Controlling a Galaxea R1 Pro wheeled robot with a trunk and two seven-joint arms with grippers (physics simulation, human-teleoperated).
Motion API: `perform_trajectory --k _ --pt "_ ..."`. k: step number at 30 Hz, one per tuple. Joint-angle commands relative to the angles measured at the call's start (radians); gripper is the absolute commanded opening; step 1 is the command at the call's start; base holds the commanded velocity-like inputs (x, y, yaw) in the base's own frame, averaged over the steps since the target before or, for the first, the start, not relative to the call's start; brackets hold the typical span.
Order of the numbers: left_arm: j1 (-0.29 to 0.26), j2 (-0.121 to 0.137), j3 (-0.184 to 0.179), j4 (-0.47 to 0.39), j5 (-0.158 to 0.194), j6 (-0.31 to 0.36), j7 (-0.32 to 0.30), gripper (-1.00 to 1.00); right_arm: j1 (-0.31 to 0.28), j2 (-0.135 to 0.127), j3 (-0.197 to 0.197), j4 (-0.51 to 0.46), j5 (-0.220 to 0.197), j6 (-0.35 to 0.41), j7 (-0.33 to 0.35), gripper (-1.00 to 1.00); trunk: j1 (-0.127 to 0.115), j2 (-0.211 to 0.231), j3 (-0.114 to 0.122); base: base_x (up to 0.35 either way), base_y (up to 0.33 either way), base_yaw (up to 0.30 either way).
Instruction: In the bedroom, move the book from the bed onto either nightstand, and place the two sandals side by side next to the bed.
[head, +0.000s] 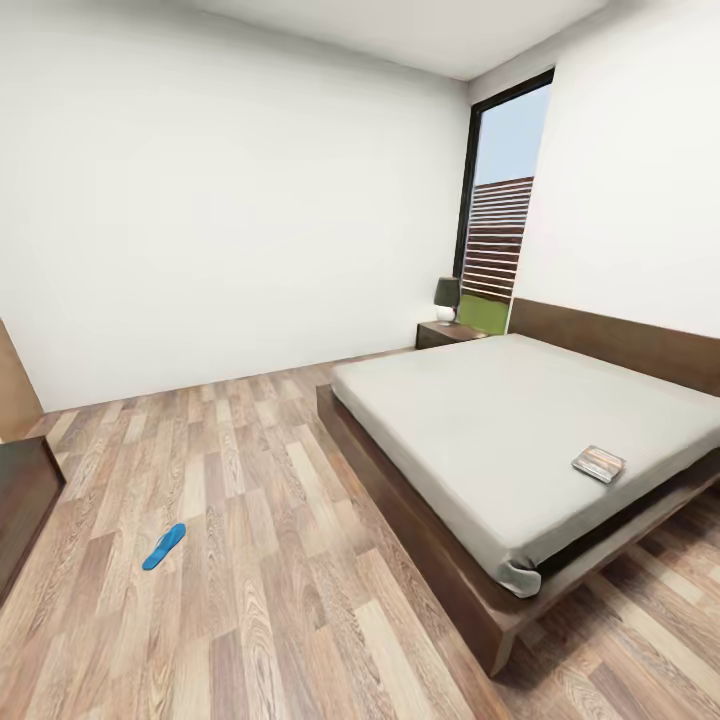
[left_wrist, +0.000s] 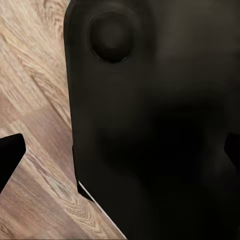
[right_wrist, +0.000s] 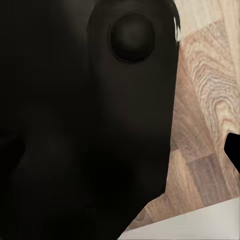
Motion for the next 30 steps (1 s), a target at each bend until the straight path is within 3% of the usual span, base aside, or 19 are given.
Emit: perform_trajectory --k 1,15,23,30 --pt "-0.002 -0.002 0.0 -0.006 0.005 -0.006 -0.002 1.0 -0.005 -0.002 -0.002 -0.004 -0.001 -0.006 0.006 1.0 0.0 0.0 0.0 0.0 0.0 0.0" --pt "-0.002 -0.003 0.0 -0.043 0.005 0.016 -0.002 1.0 -0.005 0.0 0.001 -0.005 0.0 0.042 -0.063 1.0 0.0 0.0 0.0 0.0 0.0 0.0" --pt "-0.002 0.001 0.001 -0.066 0.003 -0.002 -0.002 1.0 -0.005 -0.002 0.001 -0.022 0.001 0.035 -0.064 1.0 0.0 0.0 0.0 0.0 0.0 0.0" --pt "-0.002 0.028 0.001 -0.105 0.003 -0.042 -0.002 1.0 -0.005 -0.003 0.001 -0.062 0.003 -0.004 -0.064 1.0 0.0 0.0 0.0 0.0 0.0 0.0"
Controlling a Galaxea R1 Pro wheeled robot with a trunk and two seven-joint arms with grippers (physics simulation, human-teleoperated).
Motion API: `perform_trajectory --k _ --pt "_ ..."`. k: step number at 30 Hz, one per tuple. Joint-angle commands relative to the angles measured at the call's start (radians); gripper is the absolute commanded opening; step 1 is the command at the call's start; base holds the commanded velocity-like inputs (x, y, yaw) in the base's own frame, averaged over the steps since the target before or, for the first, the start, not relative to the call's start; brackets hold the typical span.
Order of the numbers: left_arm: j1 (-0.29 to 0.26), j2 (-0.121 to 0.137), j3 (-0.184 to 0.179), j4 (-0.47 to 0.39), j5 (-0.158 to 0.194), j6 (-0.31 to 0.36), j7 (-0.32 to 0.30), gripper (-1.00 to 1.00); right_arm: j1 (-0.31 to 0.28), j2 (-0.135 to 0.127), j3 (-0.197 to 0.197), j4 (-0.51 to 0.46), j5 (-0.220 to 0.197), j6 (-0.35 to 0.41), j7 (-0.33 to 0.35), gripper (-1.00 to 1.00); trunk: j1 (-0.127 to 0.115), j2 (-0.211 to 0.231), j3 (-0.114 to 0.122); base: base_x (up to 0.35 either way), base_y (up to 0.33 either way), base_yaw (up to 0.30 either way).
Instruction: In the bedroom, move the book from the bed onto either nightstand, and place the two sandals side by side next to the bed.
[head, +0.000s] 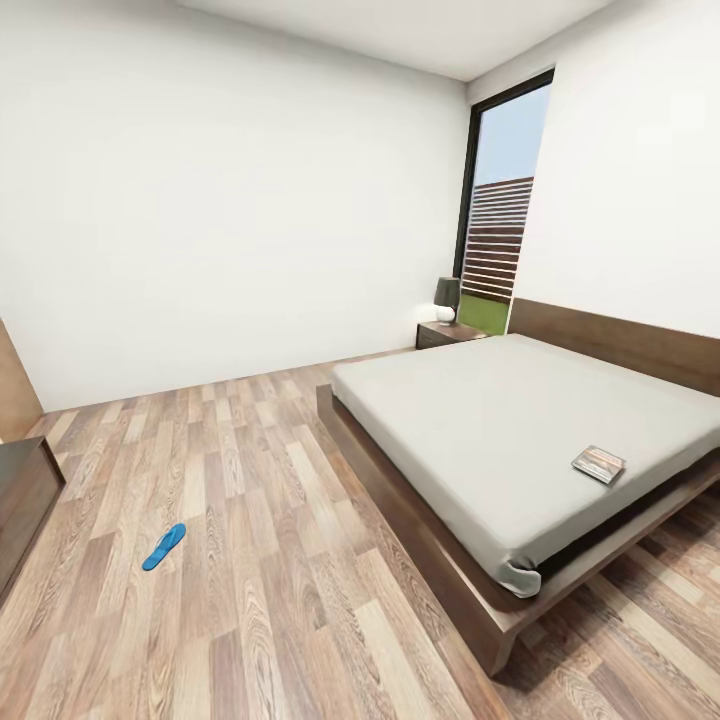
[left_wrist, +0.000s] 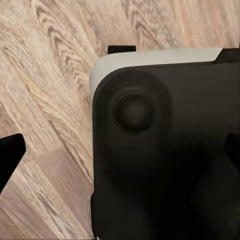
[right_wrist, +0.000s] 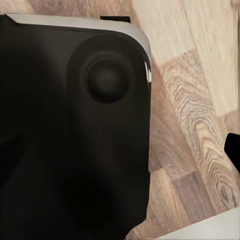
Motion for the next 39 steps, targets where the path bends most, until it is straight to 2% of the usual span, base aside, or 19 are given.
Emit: perform_trajectory --k 1,14,15,20,39 --pt "0.0 0.002 0.0 -0.006 0.001 -0.008 0.0 1.0 0.0 0.0 0.0 -0.006 0.0 -0.006 -0.002 1.0 0.0 0.0 -0.001 0.0 0.0 0.0" --pt "-0.001 -0.001 0.0 -0.079 -0.002 -0.081 0.007 1.0 -0.003 -0.003 -0.002 -0.079 -0.001 -0.079 -0.001 1.0 0.0 0.0 -0.001 0.0 0.0 0.0" --pt "-0.001 0.0 0.0 -0.492 -0.002 -0.149 0.006 1.0 -0.003 -0.003 -0.001 -0.374 0.0 -0.201 -0.001 1.0 0.0 0.0 -0.001 0.0 0.0 0.0" --pt "-0.002 0.002 0.0 -0.493 0.001 -0.153 0.005 1.0 -0.003 -0.003 0.0 -0.377 -0.006 -0.259 -0.002 1.0 0.0 0.0 -0.001 0.0 0.0 0.0" --pt "-0.002 0.0 0.001 -0.491 0.003 -0.154 0.004 1.0 -0.003 0.0 0.002 -0.374 -0.009 -0.269 -0.004 1.0 0.0 0.0 -0.001 0.0 0.0 0.0"
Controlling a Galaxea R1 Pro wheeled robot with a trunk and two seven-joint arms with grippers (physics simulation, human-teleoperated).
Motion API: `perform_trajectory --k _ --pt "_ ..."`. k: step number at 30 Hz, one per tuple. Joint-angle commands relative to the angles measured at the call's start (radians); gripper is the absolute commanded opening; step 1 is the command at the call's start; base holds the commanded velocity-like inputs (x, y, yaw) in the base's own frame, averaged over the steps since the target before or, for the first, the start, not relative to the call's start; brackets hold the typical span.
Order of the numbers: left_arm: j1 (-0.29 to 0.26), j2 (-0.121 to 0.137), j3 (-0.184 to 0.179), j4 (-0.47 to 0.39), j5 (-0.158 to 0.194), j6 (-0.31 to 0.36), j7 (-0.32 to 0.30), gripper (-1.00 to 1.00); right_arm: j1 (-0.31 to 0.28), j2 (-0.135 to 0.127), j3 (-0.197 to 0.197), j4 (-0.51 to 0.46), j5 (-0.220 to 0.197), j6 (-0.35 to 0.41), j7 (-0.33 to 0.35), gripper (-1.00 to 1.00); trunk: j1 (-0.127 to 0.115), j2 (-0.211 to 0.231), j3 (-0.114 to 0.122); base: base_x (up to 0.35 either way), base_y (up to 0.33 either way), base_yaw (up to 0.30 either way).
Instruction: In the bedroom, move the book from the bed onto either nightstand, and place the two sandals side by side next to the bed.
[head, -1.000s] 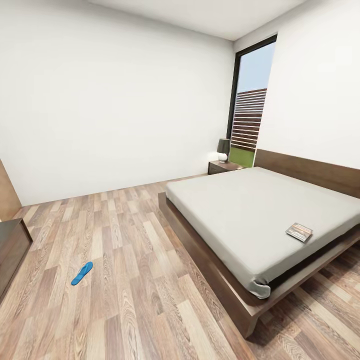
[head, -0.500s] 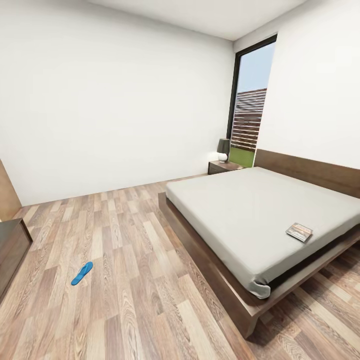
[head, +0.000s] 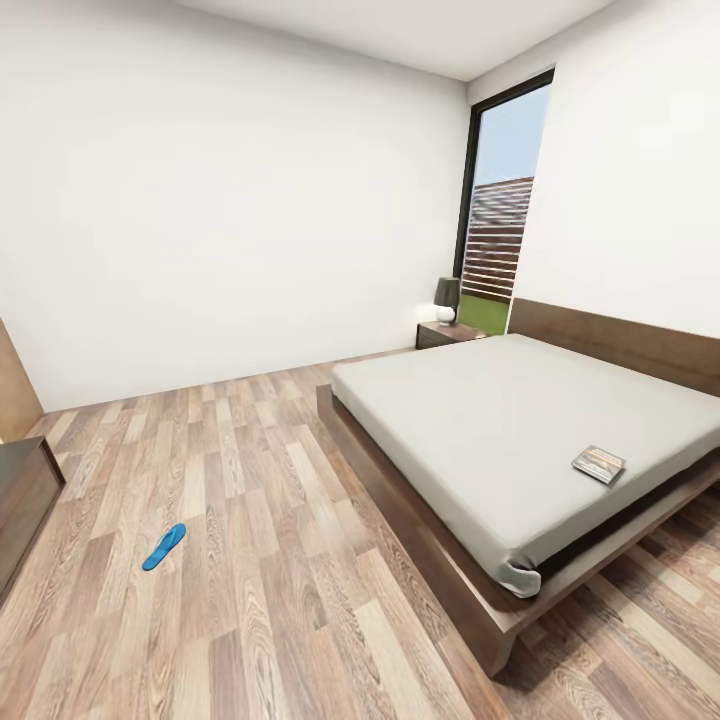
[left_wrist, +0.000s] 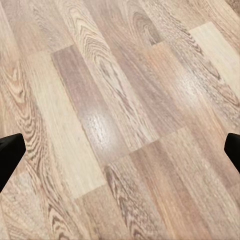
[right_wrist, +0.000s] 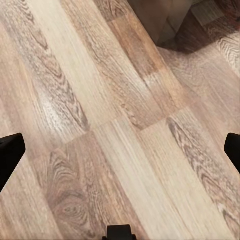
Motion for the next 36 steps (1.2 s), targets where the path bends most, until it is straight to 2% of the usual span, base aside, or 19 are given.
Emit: perform_trajectory --k 1,19,36 --pt "0.0 0.0 0.0 0.0 0.001 -0.003 0.0 1.0 -0.001 0.0 0.0 0.001 -0.001 -0.003 -0.002 1.0 0.0 0.0 -0.001 0.0 0.0 0.0" --pt "0.0 -0.001 -0.001 0.001 0.001 -0.003 0.0 1.0 -0.001 0.0 0.0 0.004 0.001 -0.004 -0.002 1.0 0.0 0.0 -0.001 0.0 0.0 0.008" --pt "0.0 -0.001 -0.002 0.021 -0.001 -0.005 0.0 1.0 -0.001 0.001 0.0 0.005 0.003 -0.005 -0.002 1.0 0.0 0.0 -0.001 0.0 0.0 0.214"
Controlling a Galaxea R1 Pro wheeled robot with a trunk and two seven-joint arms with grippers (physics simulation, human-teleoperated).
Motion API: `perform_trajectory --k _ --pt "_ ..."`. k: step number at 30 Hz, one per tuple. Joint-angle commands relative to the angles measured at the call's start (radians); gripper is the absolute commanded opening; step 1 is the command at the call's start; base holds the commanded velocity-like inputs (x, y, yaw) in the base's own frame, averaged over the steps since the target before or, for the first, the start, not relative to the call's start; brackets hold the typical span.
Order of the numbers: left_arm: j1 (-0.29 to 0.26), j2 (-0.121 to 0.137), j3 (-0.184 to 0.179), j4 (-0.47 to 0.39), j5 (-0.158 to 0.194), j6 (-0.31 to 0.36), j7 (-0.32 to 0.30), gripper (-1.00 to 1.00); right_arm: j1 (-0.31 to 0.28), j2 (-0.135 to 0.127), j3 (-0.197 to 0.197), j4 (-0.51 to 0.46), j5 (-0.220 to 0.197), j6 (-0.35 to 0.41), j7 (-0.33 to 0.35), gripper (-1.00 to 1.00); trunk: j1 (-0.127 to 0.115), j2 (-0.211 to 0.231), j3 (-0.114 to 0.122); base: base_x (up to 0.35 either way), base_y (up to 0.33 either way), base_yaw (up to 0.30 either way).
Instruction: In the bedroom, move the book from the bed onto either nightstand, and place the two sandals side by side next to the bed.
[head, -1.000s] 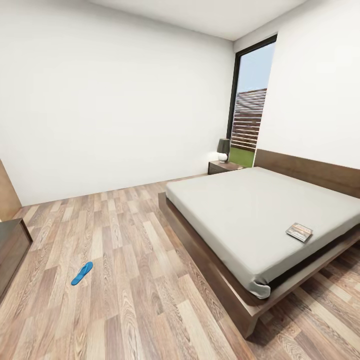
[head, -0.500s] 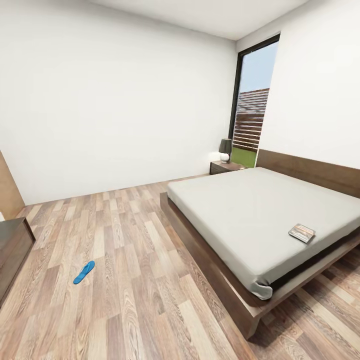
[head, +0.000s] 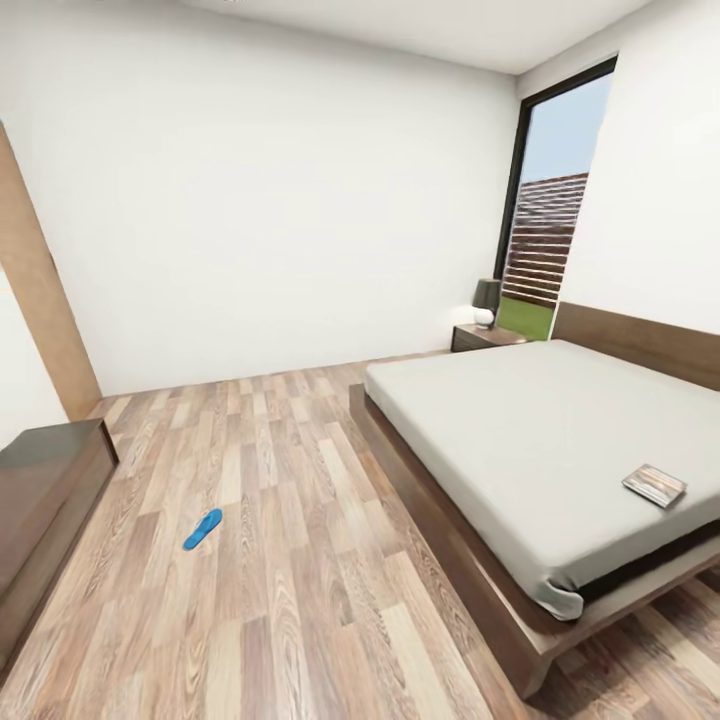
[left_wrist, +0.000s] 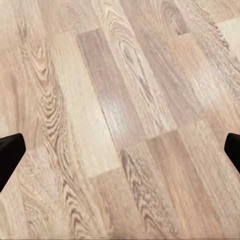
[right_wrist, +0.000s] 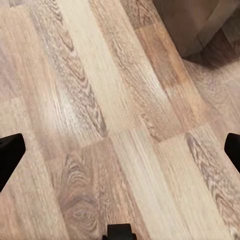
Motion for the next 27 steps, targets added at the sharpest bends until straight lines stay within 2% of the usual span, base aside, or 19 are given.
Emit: perform_trajectory --k 1,27 --pt "0.0 0.0 0.0 0.003 0.0 -0.005 0.0 1.0 0.0 0.0 0.0 0.0 0.0 -0.003 -0.002 1.0 0.0 0.0 -0.001 0.0 0.0 0.232" --pt "0.0 0.0 0.0 0.009 0.001 -0.012 0.0 1.0 0.0 0.001 0.0 0.002 -0.003 -0.003 -0.002 1.0 0.0 0.0 -0.001 0.0 0.0 0.232"
